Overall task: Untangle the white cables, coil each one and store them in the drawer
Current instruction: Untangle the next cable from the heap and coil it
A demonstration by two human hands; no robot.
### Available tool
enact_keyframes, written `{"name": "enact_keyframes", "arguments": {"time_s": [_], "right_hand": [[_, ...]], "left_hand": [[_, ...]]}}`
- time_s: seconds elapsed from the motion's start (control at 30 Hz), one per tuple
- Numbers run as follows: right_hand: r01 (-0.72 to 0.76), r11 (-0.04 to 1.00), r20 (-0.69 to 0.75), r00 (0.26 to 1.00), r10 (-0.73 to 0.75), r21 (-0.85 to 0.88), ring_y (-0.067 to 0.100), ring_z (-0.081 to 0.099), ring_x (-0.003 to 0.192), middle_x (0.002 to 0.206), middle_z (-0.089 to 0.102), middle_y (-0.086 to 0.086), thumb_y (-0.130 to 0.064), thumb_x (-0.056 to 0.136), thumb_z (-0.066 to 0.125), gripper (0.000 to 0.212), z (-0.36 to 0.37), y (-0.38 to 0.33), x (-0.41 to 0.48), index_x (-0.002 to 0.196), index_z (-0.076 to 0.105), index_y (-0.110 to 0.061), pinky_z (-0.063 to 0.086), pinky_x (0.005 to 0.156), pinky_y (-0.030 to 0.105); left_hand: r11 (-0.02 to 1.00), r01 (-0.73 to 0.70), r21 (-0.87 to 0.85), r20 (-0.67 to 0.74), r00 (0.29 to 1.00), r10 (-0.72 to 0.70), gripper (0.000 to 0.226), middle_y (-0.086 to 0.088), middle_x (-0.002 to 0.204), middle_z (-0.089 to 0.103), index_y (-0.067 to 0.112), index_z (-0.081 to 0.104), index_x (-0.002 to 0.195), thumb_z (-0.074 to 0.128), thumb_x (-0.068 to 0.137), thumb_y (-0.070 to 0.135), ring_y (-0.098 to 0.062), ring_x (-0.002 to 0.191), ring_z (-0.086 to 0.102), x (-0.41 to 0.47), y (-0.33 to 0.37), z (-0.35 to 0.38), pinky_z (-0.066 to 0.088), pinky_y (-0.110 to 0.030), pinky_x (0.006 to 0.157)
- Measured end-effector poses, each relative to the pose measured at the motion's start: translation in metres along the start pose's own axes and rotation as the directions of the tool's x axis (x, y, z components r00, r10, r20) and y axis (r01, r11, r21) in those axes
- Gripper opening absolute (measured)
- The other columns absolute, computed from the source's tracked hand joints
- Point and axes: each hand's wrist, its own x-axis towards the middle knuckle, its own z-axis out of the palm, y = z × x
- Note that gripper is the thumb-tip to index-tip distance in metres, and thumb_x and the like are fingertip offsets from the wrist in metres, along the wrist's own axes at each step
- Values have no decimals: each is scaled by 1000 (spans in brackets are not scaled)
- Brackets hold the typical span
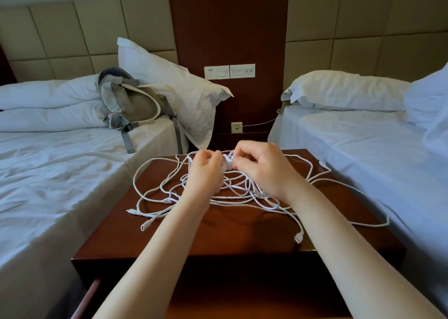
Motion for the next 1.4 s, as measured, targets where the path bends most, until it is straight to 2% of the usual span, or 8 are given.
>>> {"name": "enact_keyframes", "arguments": {"time_s": [0.3, 0.63, 0.7, 0.77, 0.93, 1.13, 1.27, 1.4], "right_hand": [[185, 939, -58, 976, -210, -290, 11, 48, 55, 62, 52, -9, -11, 86, 57, 16, 34, 8, -1, 73, 54, -21, 46, 51, 37], [-26, 998, -21, 999, 27, 54, 8, 53, 67, 78, 63, -2, -25, 91, 61, 6, 3, 29, 1, 89, 66, -23, 40, 60, 19], [-53, 994, 40, 998, 50, 92, 15, 54, 68, 81, 65, 1, -37, 87, 61, 18, -6, 28, 1, 93, 68, -21, 41, 60, 26], [-46, 998, 42, 998, 44, 53, 4, 55, 69, 80, 65, -7, -30, 87, 64, 12, -13, 29, 1, 93, 68, -20, 41, 60, 13], [32, 972, 21, 999, -28, -234, 1, 52, 74, 79, 56, -11, -17, 88, 64, 7, -17, 33, 2, 88, 65, -24, 41, 63, 10], [-7, 963, 75, 997, 28, -269, 0, 52, 71, 77, 55, -13, -17, 89, 64, 7, -16, 33, 3, 86, 66, -24, 37, 61, 11], [-54, 963, 95, 992, 81, -264, -14, 50, 75, 81, 56, -16, -17, 93, 57, 13, -17, 31, 2, 95, 70, -17, 37, 64, 2], [-120, 954, 120, 980, 157, -274, -1, 58, 78, 85, 59, -14, -18, 94, 55, 19, -14, 26, 1, 106, 70, -18, 39, 61, 7]], "left_hand": [[944, -121, -308, -154, 985, 76, 17, 1, 48, 36, 8, 43, 86, 41, 99, 19, -6, 35, 29, 7, 6, -18, 25, -18, 35], [854, -135, -503, 306, 896, 322, 30, 3, 41, 32, 9, 42, 70, 42, 99, 15, -5, 34, 24, 0, 9, -20, 22, -14, 35], [877, -113, -467, 414, 849, 329, 26, 3, 42, 34, 9, 46, 67, 48, 92, 16, -5, 34, 24, -1, 8, -21, 22, -14, 36], [916, -86, -392, 477, 833, 282, 23, 0, 45, 38, 10, 49, 66, 54, 88, 16, -5, 35, 25, -2, 6, -22, 23, -13, 36], [979, -198, 46, 459, 875, 155, 20, 5, 52, 47, 11, 51, 73, 57, 91, 17, -7, 44, 31, -4, 4, -25, 24, -18, 42], [802, -372, 466, 387, 902, 193, 22, 6, 62, 47, 24, 48, 72, 54, 93, 30, -7, 51, 40, -1, 0, -19, 31, -15, 43], [773, -349, 530, 369, 915, 160, 16, 0, 75, 56, 26, 47, 81, 48, 95, 33, -12, 64, 48, 3, -6, -15, 37, -25, 56], [712, -350, 609, 341, 926, 164, 22, 4, 72, 53, 23, 50, 78, 44, 98, 30, -8, 61, 46, 5, -9, -13, 34, -14, 48]]}}
